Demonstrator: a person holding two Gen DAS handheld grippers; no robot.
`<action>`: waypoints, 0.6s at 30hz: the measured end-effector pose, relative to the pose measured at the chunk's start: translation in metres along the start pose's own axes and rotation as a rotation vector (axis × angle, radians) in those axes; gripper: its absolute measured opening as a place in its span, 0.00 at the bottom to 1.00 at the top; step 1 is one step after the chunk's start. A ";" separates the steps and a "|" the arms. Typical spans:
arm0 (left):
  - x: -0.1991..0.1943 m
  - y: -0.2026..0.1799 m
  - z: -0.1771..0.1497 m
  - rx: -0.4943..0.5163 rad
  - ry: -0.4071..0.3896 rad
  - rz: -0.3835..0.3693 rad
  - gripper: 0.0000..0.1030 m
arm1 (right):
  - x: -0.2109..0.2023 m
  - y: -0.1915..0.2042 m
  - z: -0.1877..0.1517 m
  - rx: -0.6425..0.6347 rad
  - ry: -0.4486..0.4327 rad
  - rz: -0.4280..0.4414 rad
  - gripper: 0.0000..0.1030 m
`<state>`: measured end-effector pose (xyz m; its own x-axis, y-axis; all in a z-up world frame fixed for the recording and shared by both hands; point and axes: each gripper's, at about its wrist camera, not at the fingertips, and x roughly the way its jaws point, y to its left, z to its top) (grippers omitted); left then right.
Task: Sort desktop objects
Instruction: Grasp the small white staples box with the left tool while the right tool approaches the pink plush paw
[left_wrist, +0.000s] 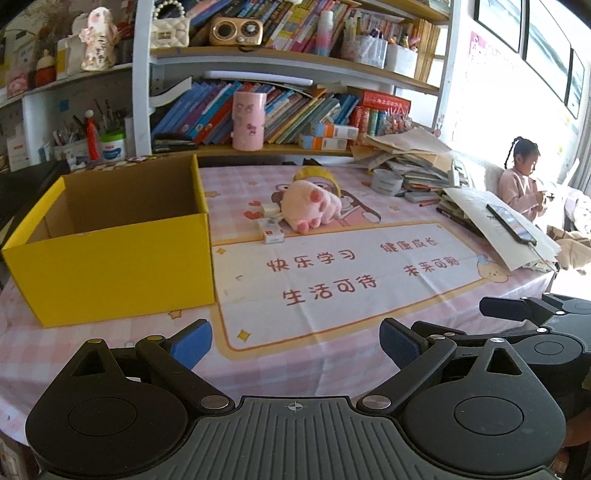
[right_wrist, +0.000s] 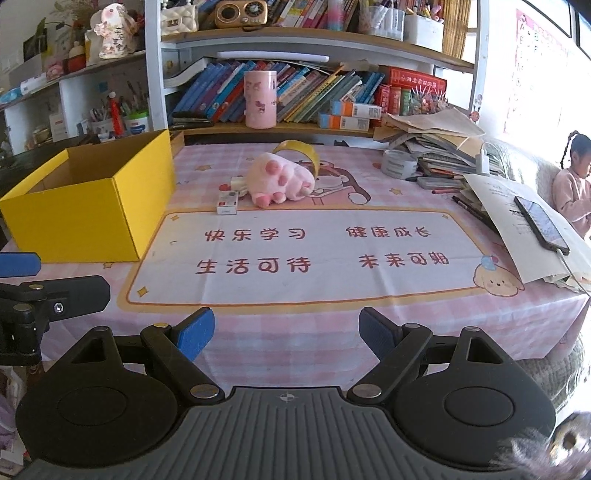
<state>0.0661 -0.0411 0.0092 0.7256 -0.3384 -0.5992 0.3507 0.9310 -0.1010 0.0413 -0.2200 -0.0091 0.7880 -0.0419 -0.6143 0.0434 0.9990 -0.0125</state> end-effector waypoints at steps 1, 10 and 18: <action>0.003 -0.001 0.001 0.002 0.002 0.000 0.96 | 0.002 -0.002 0.001 0.001 0.002 0.002 0.82; 0.030 -0.015 0.015 0.016 0.029 0.005 0.96 | 0.024 -0.025 0.011 0.027 0.021 0.010 0.82; 0.055 -0.026 0.030 0.003 0.042 0.032 0.96 | 0.052 -0.048 0.030 0.039 0.041 0.037 0.82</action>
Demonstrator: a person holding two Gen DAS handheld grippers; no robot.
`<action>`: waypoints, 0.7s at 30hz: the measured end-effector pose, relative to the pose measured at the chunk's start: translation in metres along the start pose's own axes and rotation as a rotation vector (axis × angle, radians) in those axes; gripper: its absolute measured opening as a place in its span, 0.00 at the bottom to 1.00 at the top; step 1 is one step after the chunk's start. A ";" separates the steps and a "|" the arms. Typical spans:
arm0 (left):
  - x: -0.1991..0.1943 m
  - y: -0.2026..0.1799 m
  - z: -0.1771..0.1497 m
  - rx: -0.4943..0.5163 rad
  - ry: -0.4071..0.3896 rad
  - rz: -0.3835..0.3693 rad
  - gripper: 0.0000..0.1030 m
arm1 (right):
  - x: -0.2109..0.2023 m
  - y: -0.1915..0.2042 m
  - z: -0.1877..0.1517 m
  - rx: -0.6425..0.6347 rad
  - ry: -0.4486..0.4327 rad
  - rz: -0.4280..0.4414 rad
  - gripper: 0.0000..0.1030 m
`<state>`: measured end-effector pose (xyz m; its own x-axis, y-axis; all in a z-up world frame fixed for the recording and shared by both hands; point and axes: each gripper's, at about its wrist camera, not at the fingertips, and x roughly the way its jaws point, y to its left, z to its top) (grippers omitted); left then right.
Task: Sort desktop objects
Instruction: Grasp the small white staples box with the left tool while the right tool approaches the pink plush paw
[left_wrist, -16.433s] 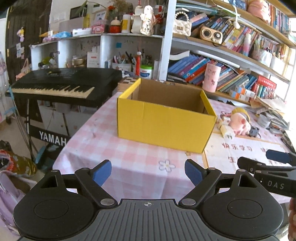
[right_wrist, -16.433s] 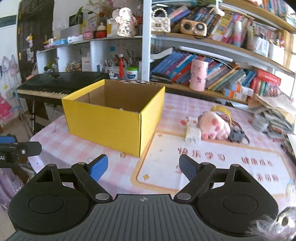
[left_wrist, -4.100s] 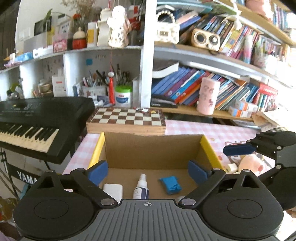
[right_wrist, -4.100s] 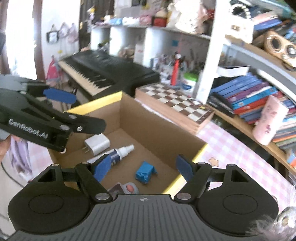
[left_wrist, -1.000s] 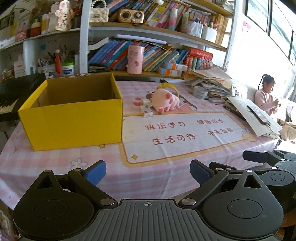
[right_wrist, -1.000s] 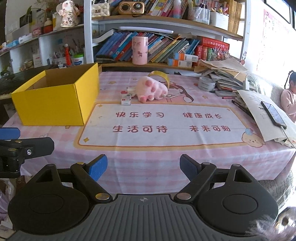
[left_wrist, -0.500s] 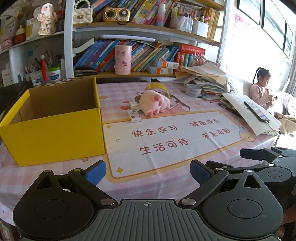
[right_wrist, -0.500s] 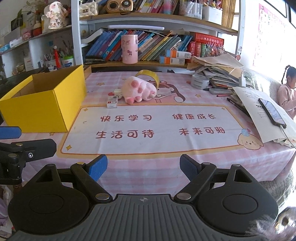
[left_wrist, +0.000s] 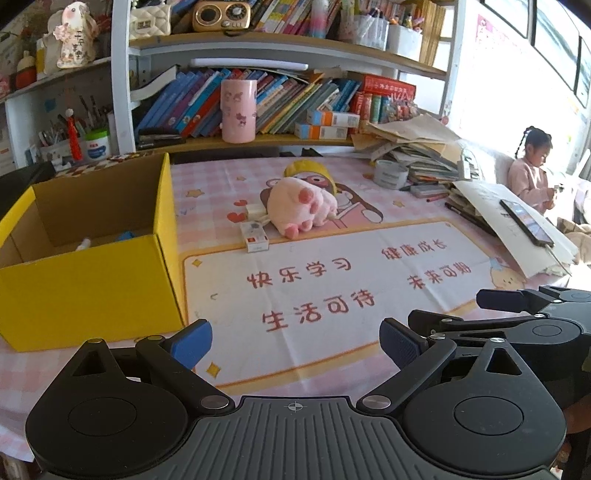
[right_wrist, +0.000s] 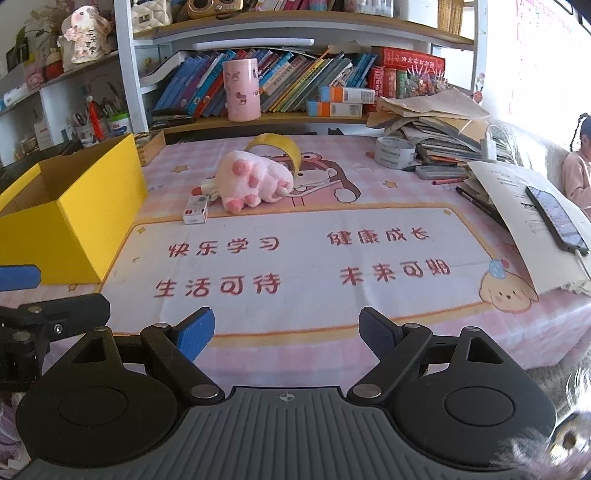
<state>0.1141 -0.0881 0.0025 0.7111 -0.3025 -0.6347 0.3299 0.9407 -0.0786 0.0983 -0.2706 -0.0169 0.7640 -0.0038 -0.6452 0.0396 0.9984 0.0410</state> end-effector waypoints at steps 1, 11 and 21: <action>0.003 -0.001 0.003 -0.004 0.000 0.004 0.96 | 0.004 -0.003 0.003 -0.004 0.001 0.007 0.82; 0.038 -0.019 0.029 -0.035 0.013 0.041 0.96 | 0.039 -0.028 0.031 -0.038 0.021 0.064 0.82; 0.058 -0.034 0.048 -0.062 -0.004 0.115 0.96 | 0.067 -0.052 0.059 -0.070 0.015 0.134 0.82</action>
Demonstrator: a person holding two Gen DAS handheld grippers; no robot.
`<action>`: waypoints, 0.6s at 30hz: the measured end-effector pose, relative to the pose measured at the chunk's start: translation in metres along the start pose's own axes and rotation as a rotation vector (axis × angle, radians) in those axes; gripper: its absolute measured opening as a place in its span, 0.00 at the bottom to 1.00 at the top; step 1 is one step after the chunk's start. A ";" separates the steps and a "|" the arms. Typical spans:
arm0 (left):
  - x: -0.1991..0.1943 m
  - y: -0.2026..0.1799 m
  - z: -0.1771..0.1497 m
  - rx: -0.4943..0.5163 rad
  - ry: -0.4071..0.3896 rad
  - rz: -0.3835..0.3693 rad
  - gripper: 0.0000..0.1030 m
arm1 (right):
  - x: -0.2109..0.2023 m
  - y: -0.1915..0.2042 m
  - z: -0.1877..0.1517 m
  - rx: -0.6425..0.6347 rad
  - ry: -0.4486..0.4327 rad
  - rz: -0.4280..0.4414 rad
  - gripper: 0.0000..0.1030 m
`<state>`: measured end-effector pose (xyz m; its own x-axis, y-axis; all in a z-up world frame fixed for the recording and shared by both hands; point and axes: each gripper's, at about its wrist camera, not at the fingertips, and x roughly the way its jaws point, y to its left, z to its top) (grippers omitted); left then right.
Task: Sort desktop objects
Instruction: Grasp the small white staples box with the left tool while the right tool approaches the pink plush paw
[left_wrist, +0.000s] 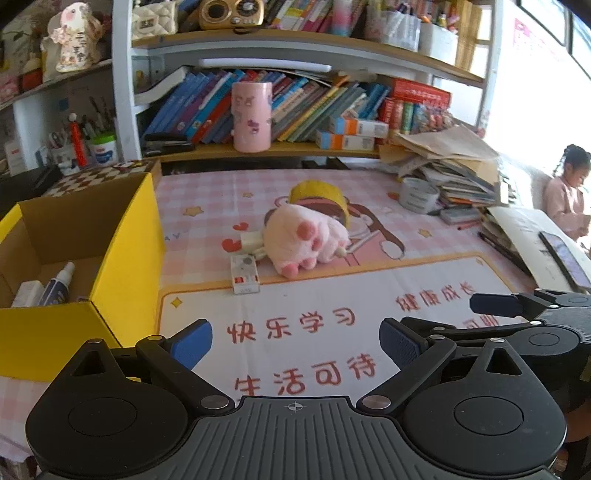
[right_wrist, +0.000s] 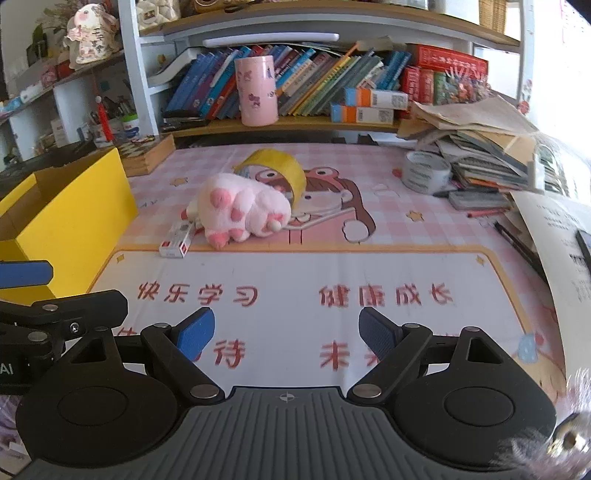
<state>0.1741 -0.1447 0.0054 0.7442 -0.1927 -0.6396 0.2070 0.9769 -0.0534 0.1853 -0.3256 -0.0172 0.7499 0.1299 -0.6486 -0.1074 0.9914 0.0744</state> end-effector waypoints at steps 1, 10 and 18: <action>0.002 -0.001 0.001 -0.003 0.000 0.010 0.96 | 0.003 -0.003 0.002 -0.005 0.000 0.011 0.82; 0.027 -0.006 0.013 -0.015 0.005 0.081 0.95 | 0.024 -0.021 0.022 -0.011 -0.002 0.060 0.82; 0.059 0.000 0.031 -0.020 0.017 0.146 0.70 | 0.045 -0.034 0.040 0.031 0.003 0.080 0.82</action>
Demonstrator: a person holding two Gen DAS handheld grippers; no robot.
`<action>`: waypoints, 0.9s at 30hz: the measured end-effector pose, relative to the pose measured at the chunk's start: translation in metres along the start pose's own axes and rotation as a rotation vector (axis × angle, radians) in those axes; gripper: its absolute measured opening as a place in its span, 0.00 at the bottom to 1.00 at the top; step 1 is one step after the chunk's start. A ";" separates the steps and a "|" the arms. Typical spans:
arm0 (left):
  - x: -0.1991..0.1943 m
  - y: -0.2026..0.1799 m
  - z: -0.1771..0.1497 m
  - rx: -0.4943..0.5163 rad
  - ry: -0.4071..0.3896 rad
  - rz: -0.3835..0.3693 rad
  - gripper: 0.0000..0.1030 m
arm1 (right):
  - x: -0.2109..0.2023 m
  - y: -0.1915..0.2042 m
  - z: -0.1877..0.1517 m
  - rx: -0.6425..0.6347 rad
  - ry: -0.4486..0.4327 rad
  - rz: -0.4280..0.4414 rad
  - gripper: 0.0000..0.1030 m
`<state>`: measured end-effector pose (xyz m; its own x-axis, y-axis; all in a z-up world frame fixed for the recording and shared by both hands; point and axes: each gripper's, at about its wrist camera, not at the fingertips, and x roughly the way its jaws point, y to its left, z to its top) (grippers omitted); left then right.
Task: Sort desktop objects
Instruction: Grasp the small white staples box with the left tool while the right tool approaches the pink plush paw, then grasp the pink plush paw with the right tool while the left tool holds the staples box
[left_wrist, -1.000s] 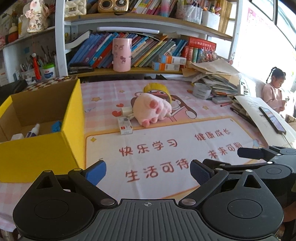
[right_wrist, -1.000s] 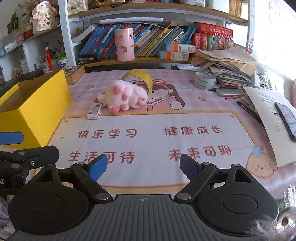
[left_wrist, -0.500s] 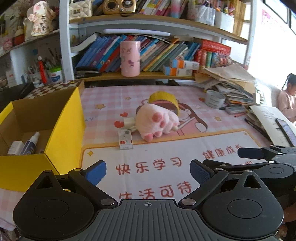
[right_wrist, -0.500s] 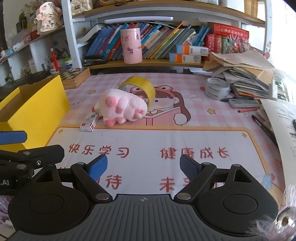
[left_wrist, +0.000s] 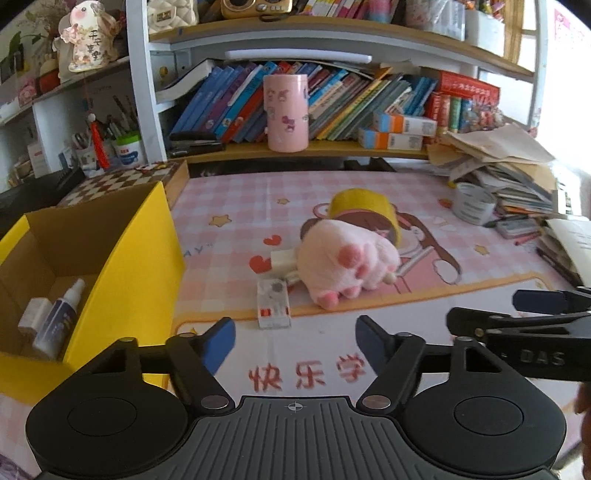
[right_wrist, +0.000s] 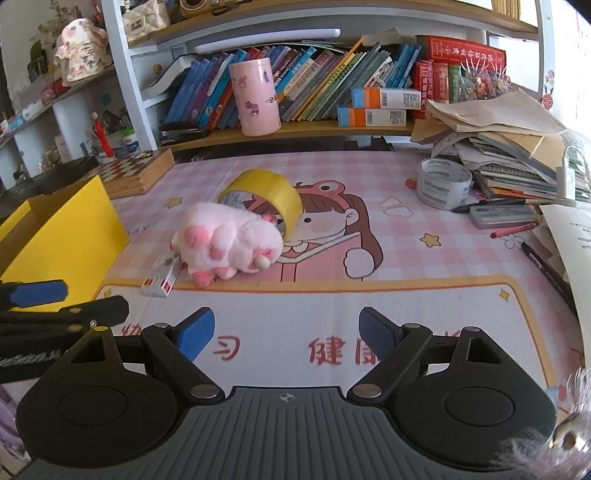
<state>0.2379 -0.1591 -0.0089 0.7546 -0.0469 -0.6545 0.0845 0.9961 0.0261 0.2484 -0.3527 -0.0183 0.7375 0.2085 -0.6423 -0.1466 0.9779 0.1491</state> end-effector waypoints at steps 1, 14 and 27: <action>0.006 0.002 0.003 -0.008 0.003 0.009 0.70 | 0.003 0.000 0.003 0.002 0.000 0.006 0.82; 0.092 0.013 0.018 -0.023 0.130 0.046 0.48 | 0.040 0.010 0.041 -0.004 -0.011 0.104 0.82; 0.112 0.011 0.019 0.018 0.160 -0.001 0.28 | 0.071 0.021 0.054 -0.033 0.037 0.129 0.84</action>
<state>0.3361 -0.1546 -0.0679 0.6409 -0.0343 -0.7668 0.0979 0.9945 0.0373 0.3337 -0.3183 -0.0201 0.6865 0.3323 -0.6468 -0.2609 0.9428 0.2074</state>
